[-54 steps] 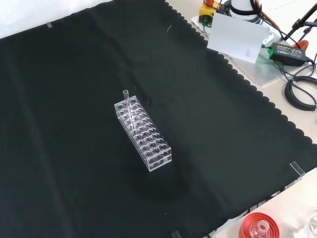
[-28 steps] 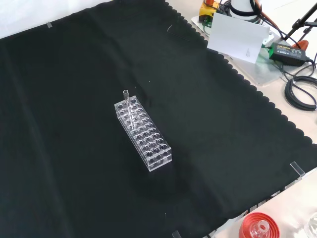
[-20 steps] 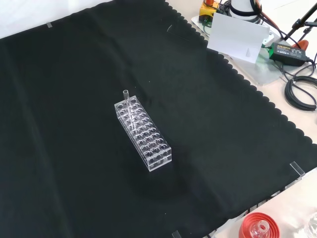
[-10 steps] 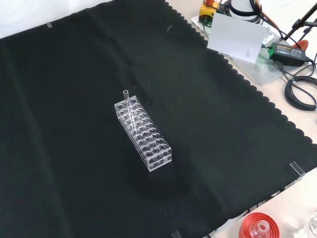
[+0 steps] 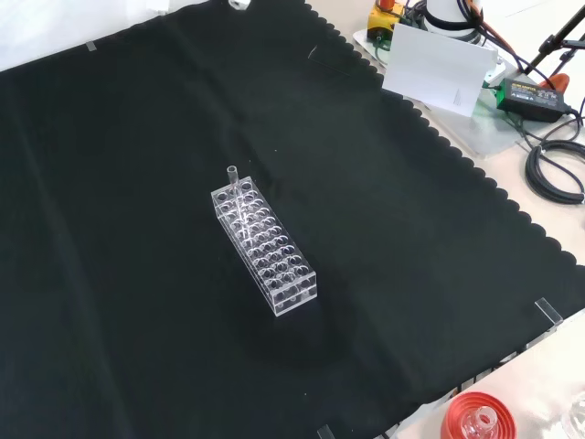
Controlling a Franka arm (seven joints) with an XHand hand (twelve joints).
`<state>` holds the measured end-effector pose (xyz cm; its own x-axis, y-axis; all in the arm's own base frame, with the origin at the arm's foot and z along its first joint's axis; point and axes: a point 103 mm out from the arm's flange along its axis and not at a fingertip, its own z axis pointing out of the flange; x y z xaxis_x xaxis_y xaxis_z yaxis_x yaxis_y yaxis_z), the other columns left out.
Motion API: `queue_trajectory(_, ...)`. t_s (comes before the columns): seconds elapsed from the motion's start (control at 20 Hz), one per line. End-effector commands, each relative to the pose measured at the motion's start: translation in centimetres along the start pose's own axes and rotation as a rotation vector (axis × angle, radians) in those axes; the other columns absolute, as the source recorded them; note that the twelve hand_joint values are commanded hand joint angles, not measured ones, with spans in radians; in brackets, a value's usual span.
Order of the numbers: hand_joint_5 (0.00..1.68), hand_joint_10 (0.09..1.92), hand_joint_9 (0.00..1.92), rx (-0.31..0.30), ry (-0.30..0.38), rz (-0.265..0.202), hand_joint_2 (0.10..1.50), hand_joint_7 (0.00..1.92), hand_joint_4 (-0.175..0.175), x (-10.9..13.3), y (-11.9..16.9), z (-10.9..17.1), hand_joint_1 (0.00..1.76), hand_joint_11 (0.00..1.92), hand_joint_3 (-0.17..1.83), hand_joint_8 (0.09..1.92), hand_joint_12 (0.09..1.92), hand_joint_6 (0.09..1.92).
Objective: Pick up the test tube.
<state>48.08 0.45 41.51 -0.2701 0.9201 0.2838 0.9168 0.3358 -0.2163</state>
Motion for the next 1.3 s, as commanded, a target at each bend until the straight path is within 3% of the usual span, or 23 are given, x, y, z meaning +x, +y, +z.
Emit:
queue_trajectory(0.05, 0.28, 0.92, 0.21, 0.046, 0.057, -0.034, 0.7, 0.25, -0.012, -0.3, 1.3, 2.4, 0.78, 0.0, 0.43, 0.8, 1.56, 0.16)
queue_trajectory(0.9, 0.28, 0.92, 0.21, 0.181, 0.184, -0.06, 0.7, 0.25, -0.011, -0.8, 4.6, 9.7, 0.79, 0.0, 0.43, 0.79, 1.55, 0.15)
queue_trajectory(1.3, 0.28, 0.92, 0.21, 0.243, 0.237, -0.098, 0.7, 0.25, -0.011, 0.2, 6.2, 12.7, 0.79, 0.0, 0.43, 0.79, 1.55, 0.14)
